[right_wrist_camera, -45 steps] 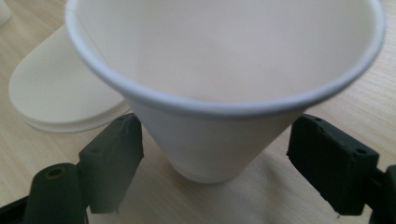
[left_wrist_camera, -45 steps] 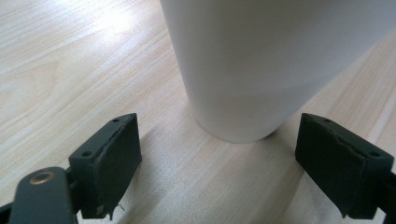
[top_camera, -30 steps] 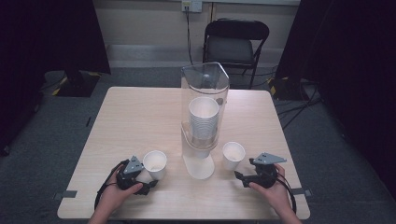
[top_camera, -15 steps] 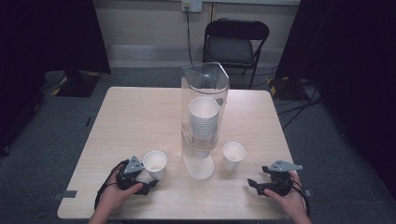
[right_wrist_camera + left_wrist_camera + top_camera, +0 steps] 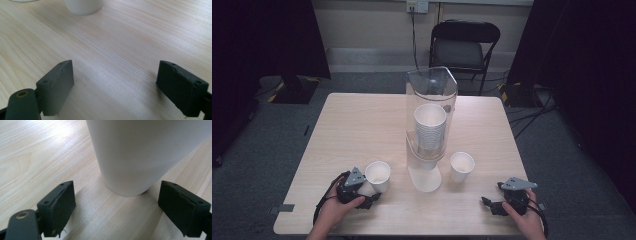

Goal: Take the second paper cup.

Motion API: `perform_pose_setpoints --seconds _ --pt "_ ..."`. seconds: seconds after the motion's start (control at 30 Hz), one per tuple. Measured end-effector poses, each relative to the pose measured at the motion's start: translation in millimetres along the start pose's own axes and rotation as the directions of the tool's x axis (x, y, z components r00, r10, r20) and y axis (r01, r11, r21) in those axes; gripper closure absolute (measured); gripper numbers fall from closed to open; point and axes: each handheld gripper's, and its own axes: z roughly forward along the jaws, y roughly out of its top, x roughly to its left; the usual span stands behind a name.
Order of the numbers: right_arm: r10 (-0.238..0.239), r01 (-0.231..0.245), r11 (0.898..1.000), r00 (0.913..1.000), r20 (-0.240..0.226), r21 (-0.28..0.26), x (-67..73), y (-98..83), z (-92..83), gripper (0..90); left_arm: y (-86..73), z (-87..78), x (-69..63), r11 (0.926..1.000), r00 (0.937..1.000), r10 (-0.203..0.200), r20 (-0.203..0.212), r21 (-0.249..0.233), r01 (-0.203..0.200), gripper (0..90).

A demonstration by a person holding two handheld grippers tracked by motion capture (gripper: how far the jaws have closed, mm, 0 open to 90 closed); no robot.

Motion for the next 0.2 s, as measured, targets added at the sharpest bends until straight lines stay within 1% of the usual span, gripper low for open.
perform_pose_setpoints --seconds 0.2 --pt "-0.001 0.001 1.0 1.0 -0.001 0.0 -0.2 -0.1 -0.1 13.9 0.0 0.0 0.0 1.0 1.0 0.0 0.0 0.0 0.0 13.7"
